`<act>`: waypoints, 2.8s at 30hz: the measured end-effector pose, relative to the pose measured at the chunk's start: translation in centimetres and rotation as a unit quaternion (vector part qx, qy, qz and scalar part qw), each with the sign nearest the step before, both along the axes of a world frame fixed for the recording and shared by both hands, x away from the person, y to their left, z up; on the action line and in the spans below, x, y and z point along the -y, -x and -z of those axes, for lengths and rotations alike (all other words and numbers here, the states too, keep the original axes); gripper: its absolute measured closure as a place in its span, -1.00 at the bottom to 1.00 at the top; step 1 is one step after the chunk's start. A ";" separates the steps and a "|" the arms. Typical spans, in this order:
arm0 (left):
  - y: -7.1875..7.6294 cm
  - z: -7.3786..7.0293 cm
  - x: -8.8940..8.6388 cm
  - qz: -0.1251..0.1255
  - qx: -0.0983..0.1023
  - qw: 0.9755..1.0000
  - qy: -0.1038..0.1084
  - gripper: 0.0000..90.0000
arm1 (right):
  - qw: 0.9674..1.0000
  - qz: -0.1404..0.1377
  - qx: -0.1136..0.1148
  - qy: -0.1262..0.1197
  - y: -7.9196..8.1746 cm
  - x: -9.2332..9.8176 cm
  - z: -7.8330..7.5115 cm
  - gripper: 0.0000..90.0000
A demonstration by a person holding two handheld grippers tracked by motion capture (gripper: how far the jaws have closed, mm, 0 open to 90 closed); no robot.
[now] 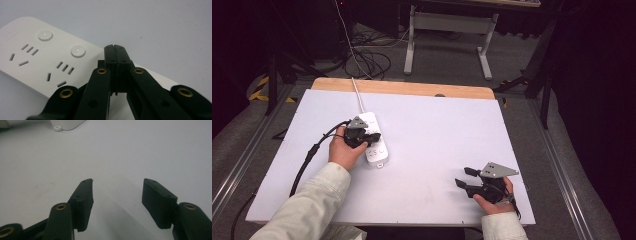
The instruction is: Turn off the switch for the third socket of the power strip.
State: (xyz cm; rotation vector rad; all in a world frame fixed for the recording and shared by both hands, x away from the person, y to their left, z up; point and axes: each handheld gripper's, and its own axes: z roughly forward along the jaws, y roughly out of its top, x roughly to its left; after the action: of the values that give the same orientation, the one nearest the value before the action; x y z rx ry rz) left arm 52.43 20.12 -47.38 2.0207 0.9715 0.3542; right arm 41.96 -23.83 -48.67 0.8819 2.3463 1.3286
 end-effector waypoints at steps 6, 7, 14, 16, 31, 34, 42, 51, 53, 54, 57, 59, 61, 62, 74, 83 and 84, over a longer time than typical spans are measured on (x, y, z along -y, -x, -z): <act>0.1 0.0 0.1 0.000 0.003 1.000 -0.007 1.00 | 1.000 0.000 0.001 0.001 0.0 0.0 0.0 -0.05; 0.1 -0.1 0.2 -0.003 0.003 1.000 -0.008 1.00 | 1.000 0.001 0.000 0.002 0.0 0.0 0.0 -0.05; 0.1 -0.1 0.2 -0.008 0.000 1.000 -0.009 1.00 | 1.000 0.002 -0.001 0.002 0.0 0.0 0.0 -0.05; 0.2 -0.1 0.3 -0.010 0.001 1.000 -0.007 1.00 | 1.000 0.002 -0.001 0.002 0.0 0.0 0.0 -0.05; 0.5 -0.1 0.7 -0.025 0.005 1.000 -0.017 1.00 | 1.000 0.002 -0.003 0.002 0.0 0.0 0.1 -0.05; 0.6 -0.2 0.8 -0.027 0.014 0.999 -0.031 1.00 | 1.000 0.002 -0.003 0.001 0.0 0.0 0.1 -0.05; 0.6 -0.1 0.8 -0.025 0.003 0.999 -0.023 1.00 | 1.000 0.001 -0.007 0.002 -0.1 0.0 0.2 -0.05; 0.4 -1.6 0.4 -0.012 -0.026 1.000 -0.011 1.00 | 1.000 0.001 -0.009 -0.001 -0.2 0.1 0.2 -0.05; 0.7 -2.4 0.4 -0.007 -0.014 1.000 0.002 1.00 | 1.000 0.000 -0.009 0.001 -0.2 0.0 0.2 -0.05; 0.8 -2.7 0.4 -0.004 -0.011 1.000 0.007 1.00 | 1.000 -0.001 -0.008 0.001 -0.2 0.0 0.2 -0.05; 1.2 -3.2 0.5 0.001 -0.008 1.000 0.009 1.00 | 1.000 -0.001 -0.007 0.000 -0.2 0.0 0.2 -0.05; 1.4 -3.5 0.5 0.004 -0.006 1.000 0.010 1.00 | 1.000 -0.001 -0.007 -0.001 -0.2 0.0 0.2 -0.05; 1.6 -3.7 0.4 0.002 -0.005 1.000 0.005 1.00 | 1.000 -0.001 -0.007 -0.003 -0.3 0.0 0.2 -0.05; 1.7 -3.8 0.3 0.001 0.001 1.000 0.000 1.00 | 1.000 -0.001 -0.007 -0.003 -0.3 0.0 0.2 -0.05; 2.9 -6.0 0.4 0.012 0.020 1.000 -0.004 1.00 | 1.000 -0.006 -0.005 -0.002 -0.7 -0.3 0.1 -0.05; 3.3 -6.6 0.3 0.002 0.025 1.000 0.001 0.34 | 1.000 -0.006 -0.005 -0.002 -0.7 -0.3 0.2 -0.05; 3.4 -6.7 0.3 0.003 0.024 1.000 -0.003 0.26 | 1.000 -0.006 -0.006 -0.002 -0.7 -0.3 0.2 -0.05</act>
State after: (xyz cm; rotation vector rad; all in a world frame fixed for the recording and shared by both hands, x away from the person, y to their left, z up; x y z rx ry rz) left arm 49.06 19.80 -40.73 2.0110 0.9361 0.4019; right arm 42.66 -23.49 -48.84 0.8815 2.3627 1.3363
